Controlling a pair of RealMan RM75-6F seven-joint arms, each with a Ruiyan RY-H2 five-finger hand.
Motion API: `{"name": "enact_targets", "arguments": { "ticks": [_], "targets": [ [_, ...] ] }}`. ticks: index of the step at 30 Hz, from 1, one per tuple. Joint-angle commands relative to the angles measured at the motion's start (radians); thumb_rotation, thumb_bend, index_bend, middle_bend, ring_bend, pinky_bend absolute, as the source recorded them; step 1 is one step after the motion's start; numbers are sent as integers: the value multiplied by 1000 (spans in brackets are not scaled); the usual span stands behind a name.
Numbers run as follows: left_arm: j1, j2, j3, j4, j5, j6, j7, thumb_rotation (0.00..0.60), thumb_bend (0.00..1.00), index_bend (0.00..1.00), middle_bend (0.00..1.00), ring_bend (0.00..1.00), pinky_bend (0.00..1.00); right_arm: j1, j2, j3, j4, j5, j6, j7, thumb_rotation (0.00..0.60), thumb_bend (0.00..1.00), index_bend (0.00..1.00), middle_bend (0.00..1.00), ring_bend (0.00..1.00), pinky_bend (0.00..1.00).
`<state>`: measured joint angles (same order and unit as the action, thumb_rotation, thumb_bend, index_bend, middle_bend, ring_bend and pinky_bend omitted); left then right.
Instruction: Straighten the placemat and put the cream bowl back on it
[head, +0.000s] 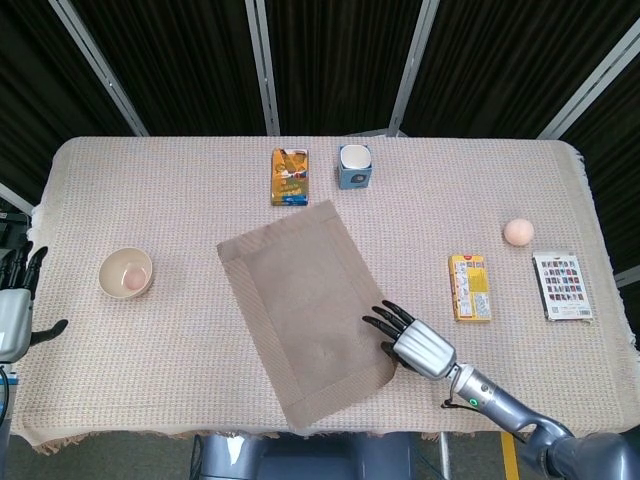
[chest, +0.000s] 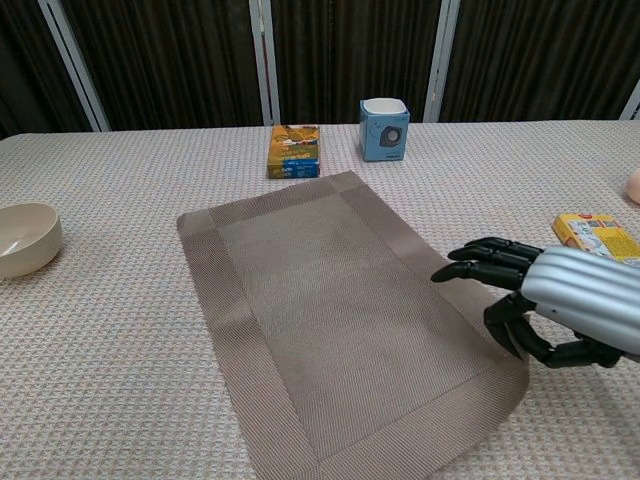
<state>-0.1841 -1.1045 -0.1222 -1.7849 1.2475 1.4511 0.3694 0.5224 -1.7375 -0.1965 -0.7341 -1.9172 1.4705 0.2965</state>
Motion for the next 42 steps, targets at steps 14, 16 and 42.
{"name": "enact_targets", "arguments": {
  "ticks": [14,16,42],
  "targets": [
    [-4,-10,5,-2,7,-5,16,600,0,0,0,0,0,20,271,-32,26,-104,205,-131,600,576,762,141,0,0],
    [-6,-11,4,0,6,-7,17,600,0,0,0,0,0,53,284,-9,58,-96,190,-144,600,575,763,147,0,0],
    [-20,-26,6,35,-20,-41,27,600,0,0,0,0,0,199,185,209,325,140,18,-261,600,0,0,0,0,0]
  ]
}}
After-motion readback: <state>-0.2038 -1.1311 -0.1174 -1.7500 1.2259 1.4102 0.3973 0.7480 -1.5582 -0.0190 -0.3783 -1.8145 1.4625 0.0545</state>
